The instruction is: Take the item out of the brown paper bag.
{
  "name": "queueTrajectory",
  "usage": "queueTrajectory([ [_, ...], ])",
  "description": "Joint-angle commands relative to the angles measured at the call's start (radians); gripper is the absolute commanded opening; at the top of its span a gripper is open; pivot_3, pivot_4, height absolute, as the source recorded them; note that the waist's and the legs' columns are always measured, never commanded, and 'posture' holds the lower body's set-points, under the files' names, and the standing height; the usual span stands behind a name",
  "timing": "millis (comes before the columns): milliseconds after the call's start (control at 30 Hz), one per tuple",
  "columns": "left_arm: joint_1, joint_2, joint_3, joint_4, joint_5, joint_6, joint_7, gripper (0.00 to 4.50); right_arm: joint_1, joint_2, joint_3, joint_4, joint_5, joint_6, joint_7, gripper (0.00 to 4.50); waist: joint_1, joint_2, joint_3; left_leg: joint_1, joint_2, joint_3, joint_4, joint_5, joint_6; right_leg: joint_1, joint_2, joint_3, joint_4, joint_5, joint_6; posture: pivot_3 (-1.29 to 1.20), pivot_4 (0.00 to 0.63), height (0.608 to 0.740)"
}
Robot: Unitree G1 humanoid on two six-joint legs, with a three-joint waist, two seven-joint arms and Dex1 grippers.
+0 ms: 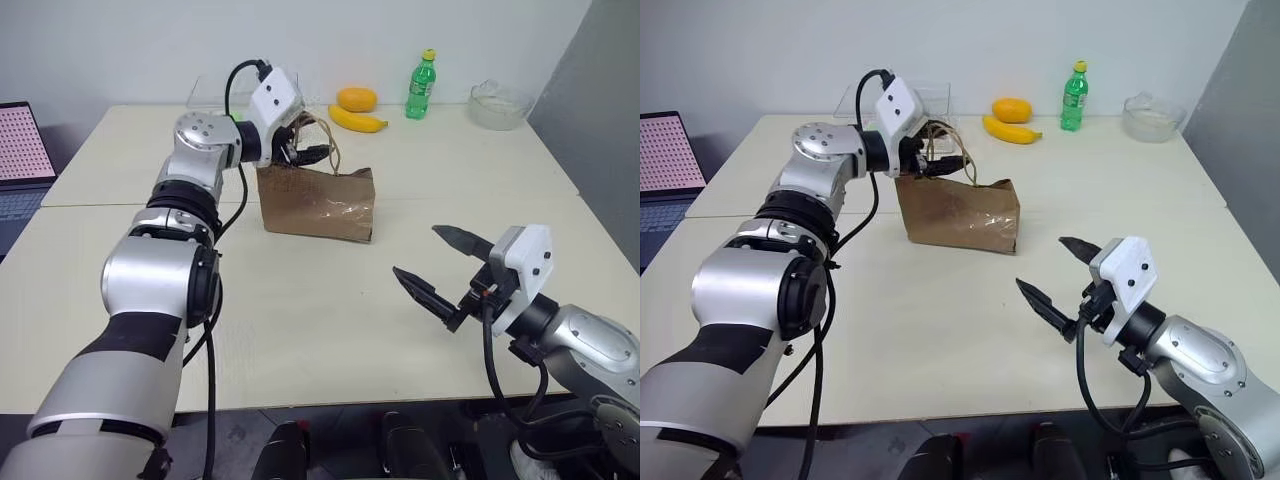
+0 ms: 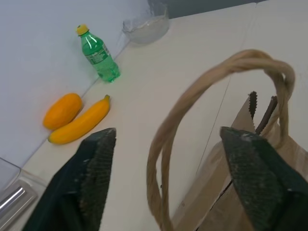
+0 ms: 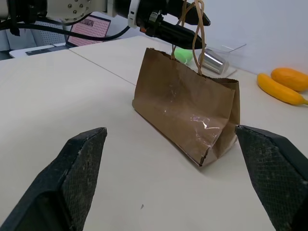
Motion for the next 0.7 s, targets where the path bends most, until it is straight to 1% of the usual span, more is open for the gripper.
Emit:
queueTrajectory([
  [33,0.003,0.047,0.024,-0.056,-0.038,0.006,-0.055,4.15,-0.011,-0.006,0.005,-0.017,-0.002,-0.012,0.01,4.5,-0.001,0.0,0.0,0.0,0.0,0.0,0.0,0.0,0.0,0.0,0.0,0.0,0.0,0.0,0.0,0.0,0.15,0.74],
  [167,0.07,0.093,0.051,-0.143,-0.104,0.052,-0.186,4.15,-0.009,-0.006,0.015,-0.012,-0.01,-0.01,0.017,4.5,-0.002,0.0,0.0,0.0,0.0,0.0,0.0,0.0,0.0,0.0,0.0,0.0,0.0,0.0,0.0,0.0,0.15,0.74],
  [233,0.14,0.114,0.072,-0.237,-0.146,0.096,-0.212,4.15,-0.019,-0.005,0.029,0.001,-0.023,-0.01,0.02,4.5,-0.002,0.0,0.0,0.0,0.0,0.0,0.0,0.0,0.0,0.0,0.0,0.0,0.0,0.0,0.0,0.0,0.15,0.74],
  [300,0.24,0.132,0.099,-0.39,-0.203,0.182,-0.222,4.15,-0.04,-0.004,0.045,0.019,-0.035,-0.014,0.022,4.5,-0.004,0.001,0.0,0.001,0.001,0.0,0.0,0.0,0.0,0.0,0.0,0.0,0.0,0.0,0.0,0.0,0.15,0.74],
  [333,0.308,0.139,0.118,-0.494,-0.238,0.237,-0.213,4.15,-0.062,0.002,0.056,0.035,-0.041,-0.015,0.022,4.5,-0.006,0.001,0.0,0.001,0.001,0.0,0.0,0.0,0.0,0.0,0.0,0.0,0.001,0.0,0.0,0.0,0.15,0.74],
  [400,0.398,0.146,0.134,-0.649,-0.281,0.321,-0.186,4.15,-0.085,0.008,0.064,0.055,-0.046,-0.019,0.023,4.5,-0.009,0.001,-0.001,0.001,0.002,0.0,0.0,0.0,0.0,0.0,0.0,0.001,0.001,0.0,0.0,0.0,0.15,0.74],
  [467,0.6,0.121,0.206,-0.958,-0.377,0.441,-0.089,4.15,-0.173,0.021,0.1,0.13,-0.081,-0.031,0.033,4.5,-0.017,0.002,-0.001,0.001,0.002,-0.001,0.001,0.0,0.0,0.0,0.001,0.0,0.001,0.0,0.0,0.0,0.15,0.74],
  [533,0.8,0.096,0.25,-1.248,-0.456,0.55,-0.007,4.19,-0.262,0.034,0.133,0.211,-0.118,-0.045,0.048,4.11,-0.023,0.001,-0.001,0.001,0.003,-0.001,0.002,0.0,0.0,0.0,0.0,0.001,0.001,0.0,0.0,0.0,0.15,0.74],
  [567,0.891,0.083,0.257,-1.364,-0.473,0.574,0.028,4.19,-0.305,0.038,0.146,0.254,-0.138,-0.057,0.06,3.87,-0.027,0.002,-0.001,0.001,0.003,0.0,0.002,0.0,0.0,0.0,0.0,0.002,0.001,0.0,-0.001,0.0,0.15,0.74],
  [633,1.047,0.055,0.274,-1.549,-0.509,0.609,0.099,4.19,-0.394,0.051,0.17,0.343,-0.174,-0.081,0.086,3.17,-0.022,0.002,-0.001,0.001,0.003,-0.001,0.002,0.0,0.0,0.0,0.0,0.002,0.001,0.0,-0.001,0.0,0.15,0.74],
  [700,1.169,0.018,0.288,-1.666,-0.518,0.594,0.166,4.19,-0.494,0.07,0.2,0.456,-0.218,-0.111,0.115,2.49,-0.018,0.001,-0.001,0.001,0.003,-0.001,0.002,0.0,0.0,0.0,0.0,0.001,0.001,0.001,-0.001,0.0,0.15,0.74],
])
